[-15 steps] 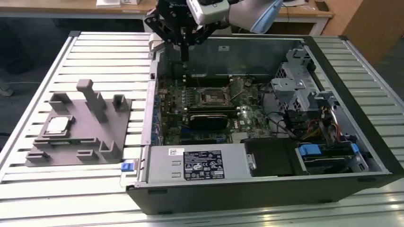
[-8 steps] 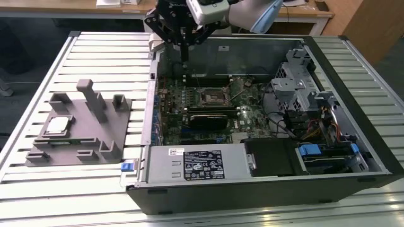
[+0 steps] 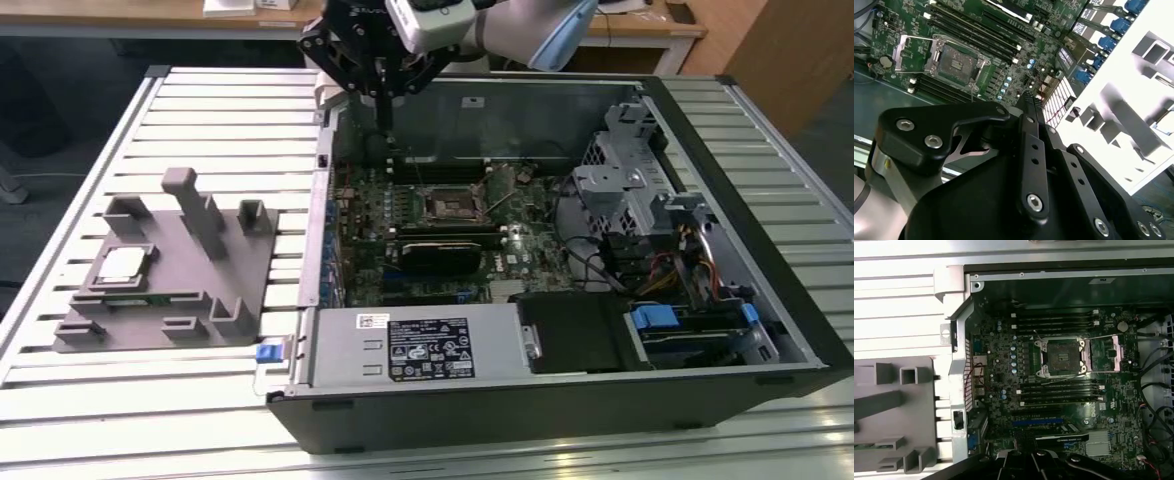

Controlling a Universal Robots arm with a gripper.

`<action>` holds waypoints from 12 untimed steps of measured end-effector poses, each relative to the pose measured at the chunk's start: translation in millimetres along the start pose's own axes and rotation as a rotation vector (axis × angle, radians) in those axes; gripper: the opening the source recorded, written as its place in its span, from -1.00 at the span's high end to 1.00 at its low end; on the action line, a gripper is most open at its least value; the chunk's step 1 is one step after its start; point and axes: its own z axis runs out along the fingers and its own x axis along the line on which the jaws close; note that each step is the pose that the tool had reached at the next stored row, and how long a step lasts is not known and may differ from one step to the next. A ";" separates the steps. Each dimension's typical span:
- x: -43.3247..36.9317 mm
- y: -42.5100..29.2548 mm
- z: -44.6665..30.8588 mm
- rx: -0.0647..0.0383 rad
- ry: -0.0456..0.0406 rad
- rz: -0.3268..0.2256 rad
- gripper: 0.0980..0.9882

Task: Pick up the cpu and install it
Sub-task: 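Reach for the cpu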

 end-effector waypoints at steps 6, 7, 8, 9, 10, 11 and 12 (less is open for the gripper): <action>5.1 -0.4 0.1 0.000 0.0001 0.000 0.95; 6.1 -0.5 0.1 0.000 0.0001 0.000 0.95; 7.1 -0.6 0.1 0.000 0.0001 0.000 0.95; 8.0 -0.6 0.1 0.000 0.0001 0.000 0.95; 8.8 -0.7 0.2 0.000 0.0001 0.000 0.95; 9.7 -0.7 0.1 0.000 0.0002 0.000 0.95; 10.6 -0.8 0.1 0.000 0.0002 0.000 0.95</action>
